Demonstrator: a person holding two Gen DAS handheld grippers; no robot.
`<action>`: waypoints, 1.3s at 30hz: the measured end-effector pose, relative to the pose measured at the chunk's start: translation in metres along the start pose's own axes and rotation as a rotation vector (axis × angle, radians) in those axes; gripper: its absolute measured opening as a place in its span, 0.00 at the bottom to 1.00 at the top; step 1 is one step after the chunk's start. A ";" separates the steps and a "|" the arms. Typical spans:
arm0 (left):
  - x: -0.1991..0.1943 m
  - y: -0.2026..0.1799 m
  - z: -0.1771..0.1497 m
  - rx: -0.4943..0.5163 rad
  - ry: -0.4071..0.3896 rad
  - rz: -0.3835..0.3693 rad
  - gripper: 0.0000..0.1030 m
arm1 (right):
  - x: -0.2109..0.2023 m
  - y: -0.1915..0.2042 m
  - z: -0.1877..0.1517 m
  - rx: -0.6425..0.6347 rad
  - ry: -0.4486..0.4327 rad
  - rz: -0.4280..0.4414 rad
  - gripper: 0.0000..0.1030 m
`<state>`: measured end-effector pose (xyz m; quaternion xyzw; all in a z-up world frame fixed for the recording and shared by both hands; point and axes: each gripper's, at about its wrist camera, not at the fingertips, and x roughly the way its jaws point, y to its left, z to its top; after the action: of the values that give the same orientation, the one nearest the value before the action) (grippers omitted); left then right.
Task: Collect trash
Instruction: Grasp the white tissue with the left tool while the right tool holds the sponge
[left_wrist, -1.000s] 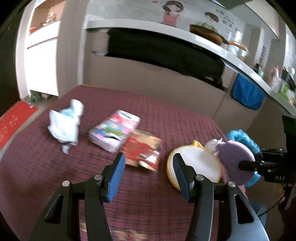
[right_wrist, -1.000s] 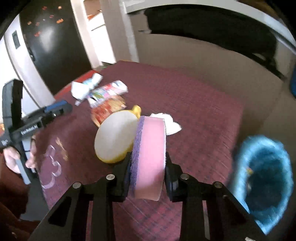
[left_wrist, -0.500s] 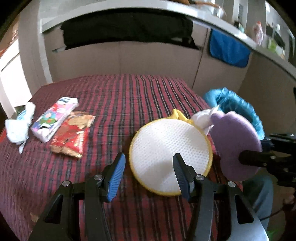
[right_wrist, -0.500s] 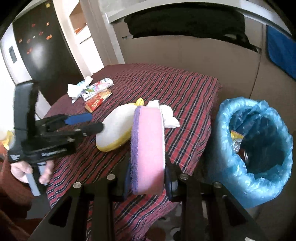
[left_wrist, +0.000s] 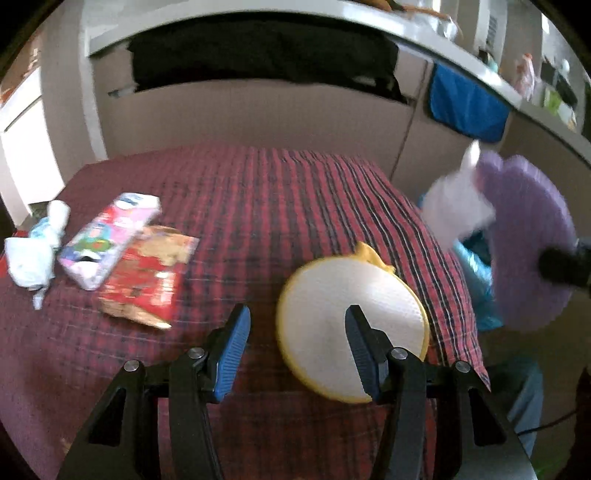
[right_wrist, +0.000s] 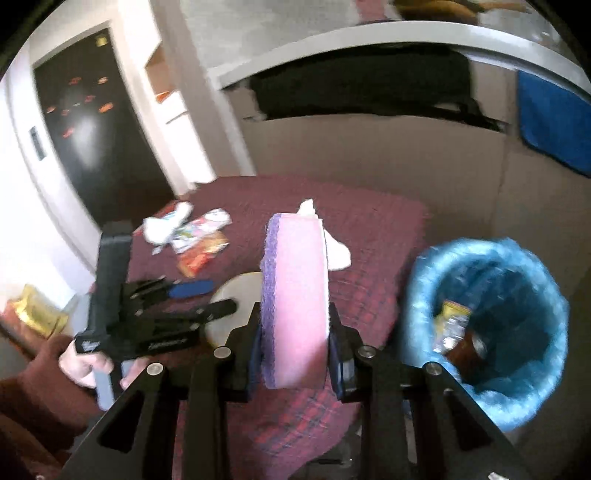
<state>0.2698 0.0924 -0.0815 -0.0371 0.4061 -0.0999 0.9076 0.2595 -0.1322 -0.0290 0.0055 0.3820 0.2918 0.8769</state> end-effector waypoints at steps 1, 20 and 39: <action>-0.004 0.005 0.000 -0.013 -0.005 0.004 0.53 | 0.004 0.006 0.000 -0.016 0.012 0.024 0.26; -0.034 0.015 -0.020 -0.038 0.037 -0.167 0.53 | 0.039 0.034 -0.050 -0.001 0.275 0.110 0.26; -0.019 0.024 -0.020 -0.060 0.038 -0.109 0.53 | 0.073 -0.013 -0.021 0.240 0.124 0.049 0.33</action>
<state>0.2456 0.1200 -0.0844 -0.0844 0.4237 -0.1379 0.8913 0.2910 -0.1097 -0.0961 0.1019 0.4672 0.2652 0.8373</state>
